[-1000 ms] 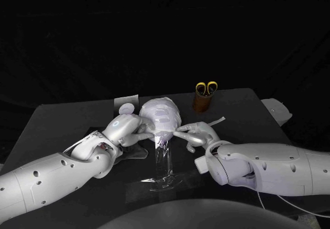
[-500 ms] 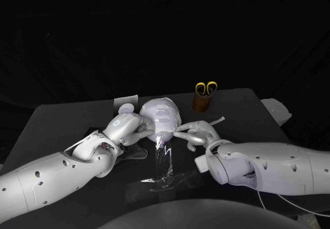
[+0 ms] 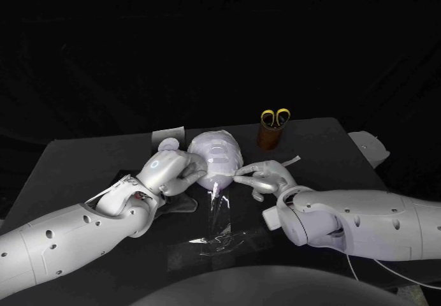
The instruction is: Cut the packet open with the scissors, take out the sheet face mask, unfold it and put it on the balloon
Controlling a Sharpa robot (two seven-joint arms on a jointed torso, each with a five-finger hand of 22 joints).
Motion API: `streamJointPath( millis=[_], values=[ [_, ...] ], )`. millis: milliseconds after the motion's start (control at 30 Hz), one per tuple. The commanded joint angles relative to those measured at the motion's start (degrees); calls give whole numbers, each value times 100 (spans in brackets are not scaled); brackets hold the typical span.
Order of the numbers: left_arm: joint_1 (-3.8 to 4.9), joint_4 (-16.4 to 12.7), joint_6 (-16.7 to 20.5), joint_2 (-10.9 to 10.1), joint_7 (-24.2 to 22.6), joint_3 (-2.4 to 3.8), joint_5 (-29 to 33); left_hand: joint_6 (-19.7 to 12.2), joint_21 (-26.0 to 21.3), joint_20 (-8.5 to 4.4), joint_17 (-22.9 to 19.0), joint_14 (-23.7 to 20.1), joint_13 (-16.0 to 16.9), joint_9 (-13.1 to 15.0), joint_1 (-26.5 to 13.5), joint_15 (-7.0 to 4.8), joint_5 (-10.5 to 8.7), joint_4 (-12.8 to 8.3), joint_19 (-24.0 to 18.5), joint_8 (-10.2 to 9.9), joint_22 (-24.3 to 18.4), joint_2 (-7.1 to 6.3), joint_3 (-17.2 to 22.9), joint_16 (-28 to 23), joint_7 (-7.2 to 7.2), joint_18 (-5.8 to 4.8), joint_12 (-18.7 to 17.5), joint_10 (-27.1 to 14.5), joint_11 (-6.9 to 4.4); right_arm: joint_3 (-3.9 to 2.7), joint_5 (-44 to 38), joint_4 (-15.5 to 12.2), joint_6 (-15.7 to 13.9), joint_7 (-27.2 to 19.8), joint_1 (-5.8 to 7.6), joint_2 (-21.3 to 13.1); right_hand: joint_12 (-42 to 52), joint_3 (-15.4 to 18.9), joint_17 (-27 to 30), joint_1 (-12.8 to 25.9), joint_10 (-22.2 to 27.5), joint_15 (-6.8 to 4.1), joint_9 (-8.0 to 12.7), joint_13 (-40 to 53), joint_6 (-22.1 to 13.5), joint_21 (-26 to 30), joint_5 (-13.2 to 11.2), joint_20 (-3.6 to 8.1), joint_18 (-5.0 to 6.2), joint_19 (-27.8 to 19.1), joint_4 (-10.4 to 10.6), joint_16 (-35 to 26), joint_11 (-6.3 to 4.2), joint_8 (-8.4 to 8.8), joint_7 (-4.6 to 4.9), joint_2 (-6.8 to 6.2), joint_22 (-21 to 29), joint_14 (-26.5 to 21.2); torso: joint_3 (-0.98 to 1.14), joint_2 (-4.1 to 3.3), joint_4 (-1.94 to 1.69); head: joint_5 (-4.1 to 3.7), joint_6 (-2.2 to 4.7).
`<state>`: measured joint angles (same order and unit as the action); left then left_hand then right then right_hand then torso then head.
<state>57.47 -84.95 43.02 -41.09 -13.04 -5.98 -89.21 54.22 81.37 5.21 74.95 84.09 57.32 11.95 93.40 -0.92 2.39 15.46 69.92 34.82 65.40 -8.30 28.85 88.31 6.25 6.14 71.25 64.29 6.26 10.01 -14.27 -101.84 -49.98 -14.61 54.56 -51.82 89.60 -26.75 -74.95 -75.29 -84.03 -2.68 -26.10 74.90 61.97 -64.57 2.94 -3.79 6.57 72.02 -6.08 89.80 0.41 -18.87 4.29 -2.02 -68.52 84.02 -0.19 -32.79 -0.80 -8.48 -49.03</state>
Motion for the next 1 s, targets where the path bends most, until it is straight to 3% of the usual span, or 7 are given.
streamJointPath(
  millis=[33, 433, 500, 567, 600, 733, 1000],
  values=[
    [6, -79, 216, -40, -257, 13, 151, -74, 30, -40, 899, 371, 24, 95, -243, -54, 22, -262, 14, 102, 16, -71, 471, 22, -3, -69, 195, 497, -445, -3, -211, -13, 23, 35, 1, -24, 40, -29, -1505, 63, -597, -39, -8, 1510, 26, -33, -15, 44, -6, 2, 9, 20, -28, -35, 6, 8, -9, 598, 0, -1, -1, -1, 5],
    [7, -501, 152, -446, -830, 94, 781, -227, 15, -37, 861, 355, -2, 350, -876, -48, 41, -712, -56, 345, -41, -186, 1099, 12, -1, -54, 182, 443, -437, 1, -724, -85, 56, 204, 1, -240, 40, -144, -1505, 125, -597, -47, -48, 1510, 31, -59, -15, 52, -11, 15, -47, 20, -36, -95, -2, 18, -38, 598, 1, 12, -8, -40, 8],
    [7, -530, 106, -488, -899, 99, 889, -258, -54, -35, 737, 305, -451, 370, -926, -38, 39, -744, -210, 356, -221, -235, 1121, -24, 19, -15, -98, 132, -425, 3, -885, -103, 63, 225, 0, -291, 40, -160, -1505, 135, -597, -48, -54, 1510, 31, -66, -15, 53, -13, 20, -57, 20, -37, -104, -3, 16, -45, 598, 0, 8, -7, -45, 14],
    [7, -542, 51, -514, -923, 101, 954, -384, -214, -17, 364, 145, -1781, 367, -1047, -7, 52, -804, -527, 305, -582, -418, 1081, -141, 55, 58, -1014, -773, -386, 5, -1101, -116, 77, 233, -2, -336, 40, -166, -1505, 139, -597, -48, -57, 1510, 30, -66, -15, 53, -12, 19, -61, 20, -38, -107, -3, 13, -45, 598, -5, 9, -1, -42, 17],
    [7, -542, 31, -521, -927, 102, 973, -459, -274, -8, 233, 83, -1976, 343, -1094, 8, 27, -813, -635, 246, -703, -508, 1037, -188, 67, 81, -1188, -917, -372, 6, -1206, -119, 85, 231, -3, -351, 40, -166, -1505, 139, -597, -48, -57, 1510, 30, -66, -15, 53, -12, 19, -61, 20, -38, -107, -3, 13, -45, 598, -5, 9, -1, -42, 17],
    [7, -524, -59, -544, -920, 99, 1039, -609, -435, 26, -49, -59, -2087, 294, -1238, 49, 33, -848, -893, 125, -997, -800, 796, -297, 116, 134, -1353, -956, -324, 12, -2106, -126, 148, 218, -22, -400, 40, -173, -1505, 247, -597, -21, -50, 1510, -183, 58, -18, 41, 11, -86, -103, 20, 6, -29, 56, -62, 46, 598, -6, 7, 4, -48, 31],
    [5, -515, -183, -598, -862, 90, 1107, -690, -788, 110, -550, -339, -2430, 262, -1279, 112, 38, -891, -1333, 39, -1540, -786, 503, -517, 168, 234, -1808, -1013, -266, 17, -3878, -25, -177, 571, -102, -292, -148, 125, -1418, 710, -487, 155, 125, 1360, -640, 392, -18, -76, 57, -374, 78, -11, 213, 370, 289, -307, 285, 567, 4, -7, -7, -74, 21]
  ],
)
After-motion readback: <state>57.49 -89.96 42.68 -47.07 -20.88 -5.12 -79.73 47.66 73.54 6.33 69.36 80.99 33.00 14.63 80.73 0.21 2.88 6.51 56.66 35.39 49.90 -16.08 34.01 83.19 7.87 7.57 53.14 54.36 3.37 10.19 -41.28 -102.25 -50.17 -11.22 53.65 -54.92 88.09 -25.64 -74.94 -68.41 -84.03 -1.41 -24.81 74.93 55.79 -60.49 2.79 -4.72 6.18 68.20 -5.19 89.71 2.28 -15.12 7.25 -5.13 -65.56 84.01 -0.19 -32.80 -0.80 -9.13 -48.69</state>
